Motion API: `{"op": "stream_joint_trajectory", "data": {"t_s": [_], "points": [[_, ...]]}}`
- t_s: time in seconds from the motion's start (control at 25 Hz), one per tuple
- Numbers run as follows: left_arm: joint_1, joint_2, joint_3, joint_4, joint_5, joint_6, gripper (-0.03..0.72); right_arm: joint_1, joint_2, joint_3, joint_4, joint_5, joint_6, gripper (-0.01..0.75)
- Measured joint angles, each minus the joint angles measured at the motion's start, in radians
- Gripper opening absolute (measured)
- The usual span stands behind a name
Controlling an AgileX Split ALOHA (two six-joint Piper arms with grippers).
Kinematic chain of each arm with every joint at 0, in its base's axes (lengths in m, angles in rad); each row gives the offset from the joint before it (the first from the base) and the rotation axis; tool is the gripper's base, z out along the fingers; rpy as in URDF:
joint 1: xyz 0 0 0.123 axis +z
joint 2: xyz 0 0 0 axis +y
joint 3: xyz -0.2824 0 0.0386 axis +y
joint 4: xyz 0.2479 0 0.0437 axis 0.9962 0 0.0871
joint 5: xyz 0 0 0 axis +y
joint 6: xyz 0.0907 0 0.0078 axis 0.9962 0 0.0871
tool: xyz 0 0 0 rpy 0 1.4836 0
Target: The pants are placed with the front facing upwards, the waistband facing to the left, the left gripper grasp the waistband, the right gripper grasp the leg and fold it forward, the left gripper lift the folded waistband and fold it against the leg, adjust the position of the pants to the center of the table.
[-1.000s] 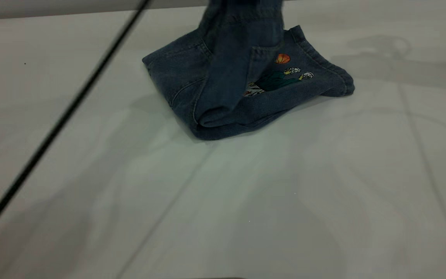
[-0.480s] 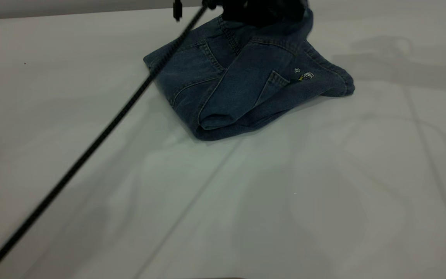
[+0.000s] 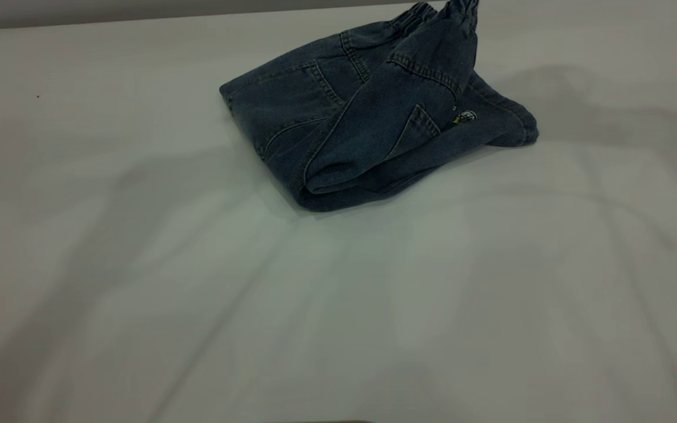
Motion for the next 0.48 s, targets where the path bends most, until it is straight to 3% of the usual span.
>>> {"op": "stream_joint_trajectory", "data": {"t_s": [0.12, 0.24, 0.32, 0.48], "points": [[0.029, -0.102, 0.000, 0.013, 0.042, -0.044, 0.575, 0.132, 0.001, 0.000, -0.065, -0.079, 0.027, 0.476], [0.036, -0.185, 0.000, 0.015, 0.075, -0.070, 0.575, 0.265, 0.008, 0.000, -0.196, -0.226, 0.119, 0.476], [0.036, -0.220, 0.000, 0.015, 0.101, -0.073, 0.574, 0.343, 0.030, -0.004, -0.361, -0.306, 0.209, 0.476], [0.036, -0.248, 0.000, 0.013, 0.146, -0.090, 0.574, 0.449, 0.119, -0.050, -0.703, -0.328, 0.423, 0.476]]}}
